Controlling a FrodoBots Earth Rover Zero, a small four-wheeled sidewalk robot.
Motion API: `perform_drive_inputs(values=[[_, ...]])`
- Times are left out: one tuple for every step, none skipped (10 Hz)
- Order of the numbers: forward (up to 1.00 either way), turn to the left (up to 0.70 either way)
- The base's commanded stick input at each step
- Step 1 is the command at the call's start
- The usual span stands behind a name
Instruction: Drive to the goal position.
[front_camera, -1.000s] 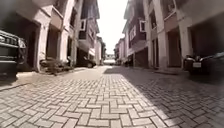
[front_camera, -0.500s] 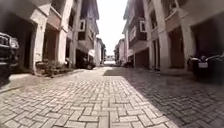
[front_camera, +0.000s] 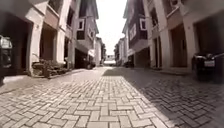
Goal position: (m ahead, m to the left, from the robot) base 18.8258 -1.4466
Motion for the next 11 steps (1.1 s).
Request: perform_drive_inputs(values=[[0.5, 0.0], [0.5, 0.0], [0.5, 0.0], [0.5, 0.0], [0.5, 0.0], [0.5, 0.0], [0.5, 0.0], [0.5, 0.0], [0.5, 0.0], [0.5, 0.0], [0.5, 0.0]])
